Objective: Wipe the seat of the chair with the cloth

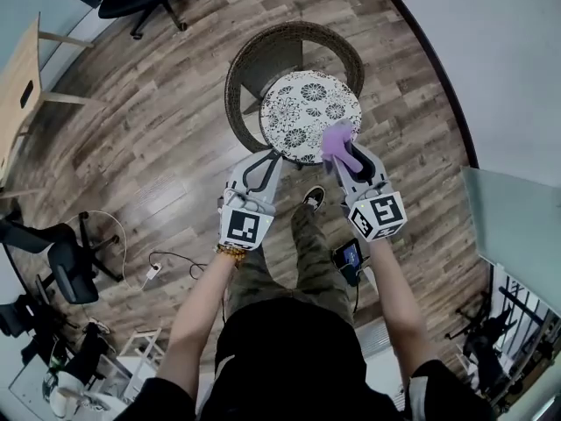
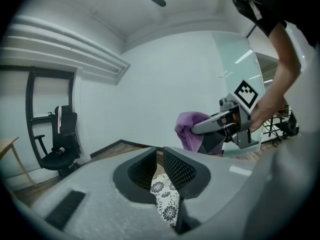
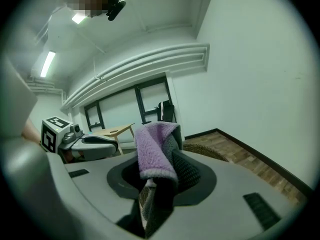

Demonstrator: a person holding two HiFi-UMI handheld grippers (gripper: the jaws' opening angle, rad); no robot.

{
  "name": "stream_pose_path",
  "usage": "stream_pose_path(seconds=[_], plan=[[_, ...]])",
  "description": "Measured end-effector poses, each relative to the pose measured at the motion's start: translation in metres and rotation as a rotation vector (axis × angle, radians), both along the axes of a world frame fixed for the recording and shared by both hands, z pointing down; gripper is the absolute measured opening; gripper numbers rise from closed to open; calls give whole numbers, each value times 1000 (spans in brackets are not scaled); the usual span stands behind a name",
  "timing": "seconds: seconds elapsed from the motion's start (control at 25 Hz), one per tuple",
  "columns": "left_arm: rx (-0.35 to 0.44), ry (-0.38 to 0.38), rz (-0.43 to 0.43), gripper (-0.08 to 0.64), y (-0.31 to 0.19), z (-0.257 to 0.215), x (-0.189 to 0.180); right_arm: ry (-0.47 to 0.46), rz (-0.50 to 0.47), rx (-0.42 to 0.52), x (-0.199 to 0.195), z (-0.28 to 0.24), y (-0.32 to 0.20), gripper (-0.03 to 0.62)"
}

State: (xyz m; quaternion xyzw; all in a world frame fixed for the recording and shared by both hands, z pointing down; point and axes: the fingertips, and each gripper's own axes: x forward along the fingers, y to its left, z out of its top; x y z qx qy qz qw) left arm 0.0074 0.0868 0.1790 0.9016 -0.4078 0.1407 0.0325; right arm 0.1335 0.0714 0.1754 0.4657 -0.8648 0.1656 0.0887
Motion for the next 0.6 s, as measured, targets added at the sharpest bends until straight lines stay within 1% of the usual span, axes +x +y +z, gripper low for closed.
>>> stream_pose_path(seconds=[0.12, 0.28, 0.44, 0.6], plan=[[4, -15, 14, 44, -6, 27, 4, 2, -13, -22, 1, 30, -9, 110], [-35, -16, 21, 44, -7, 71, 14, 22, -20, -42, 6, 73, -18, 112], [-50, -38, 39, 44, 4, 110, 23, 7, -20, -67, 5, 112, -13, 116], [-85, -26, 15, 44, 6, 143, 27, -4, -28, -88, 0, 142, -10, 135]])
